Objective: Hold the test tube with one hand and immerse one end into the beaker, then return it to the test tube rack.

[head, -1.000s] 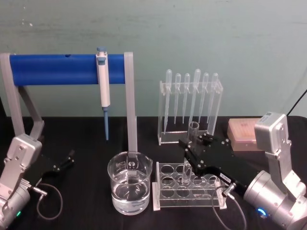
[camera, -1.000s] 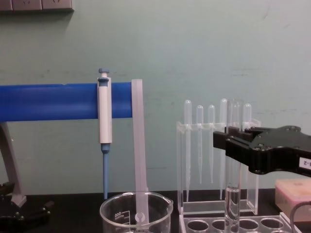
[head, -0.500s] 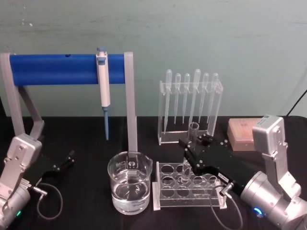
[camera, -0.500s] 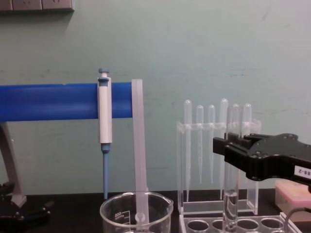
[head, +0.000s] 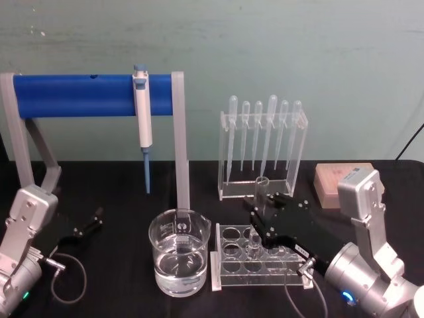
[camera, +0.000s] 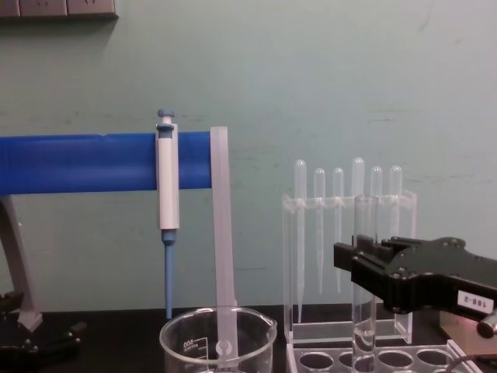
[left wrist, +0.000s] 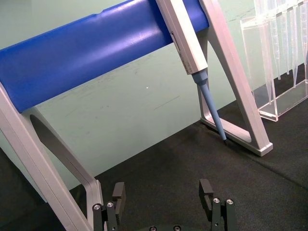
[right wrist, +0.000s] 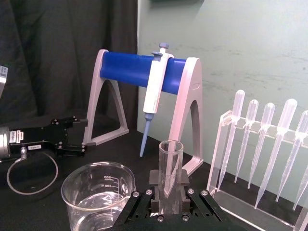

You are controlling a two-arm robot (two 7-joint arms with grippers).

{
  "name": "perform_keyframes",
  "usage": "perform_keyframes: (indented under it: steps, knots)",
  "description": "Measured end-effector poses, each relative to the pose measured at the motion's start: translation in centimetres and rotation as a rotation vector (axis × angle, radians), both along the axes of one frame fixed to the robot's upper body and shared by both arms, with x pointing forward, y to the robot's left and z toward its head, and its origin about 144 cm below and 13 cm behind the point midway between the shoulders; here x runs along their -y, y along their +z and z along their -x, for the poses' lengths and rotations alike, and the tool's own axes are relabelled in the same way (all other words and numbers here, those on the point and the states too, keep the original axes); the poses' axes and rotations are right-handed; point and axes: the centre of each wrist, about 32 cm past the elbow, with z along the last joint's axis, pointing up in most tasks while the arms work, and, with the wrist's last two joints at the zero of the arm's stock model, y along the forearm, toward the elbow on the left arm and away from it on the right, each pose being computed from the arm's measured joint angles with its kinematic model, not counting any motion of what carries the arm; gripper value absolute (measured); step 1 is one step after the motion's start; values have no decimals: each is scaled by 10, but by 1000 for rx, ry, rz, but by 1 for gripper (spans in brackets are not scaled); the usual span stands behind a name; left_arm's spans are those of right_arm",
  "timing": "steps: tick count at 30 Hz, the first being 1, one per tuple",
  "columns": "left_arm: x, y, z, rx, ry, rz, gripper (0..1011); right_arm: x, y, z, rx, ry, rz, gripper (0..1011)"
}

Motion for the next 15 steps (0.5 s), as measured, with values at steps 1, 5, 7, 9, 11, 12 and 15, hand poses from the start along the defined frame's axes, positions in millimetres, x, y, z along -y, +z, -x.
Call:
perform_keyframes:
  steps: [1,5,7,9,11,12,15]
  knots:
    - [0,0,0,0,0,0,1000,0,-2,0,-2,-1,-2,225]
    - [0,0,0,0,0,0,1000,-1,-8,-1,-13,1,-6,225]
    - [0,0,0,0,0,0,1000,-1,-10,-1,-17,0,-6,225]
    - [0,0,0,0,0,0,1000,-1,-12,-2,-23,-1,-6,224]
    - [0,0,0,0,0,0,1000,-1,-14,-2,-27,-2,-6,225]
    - [0,0,0,0,0,0,1000,-1,-14,-3,-29,-2,-6,225]
    - [0,0,0,0,0,0,1000,0,-18,-3,-38,-4,-4,225]
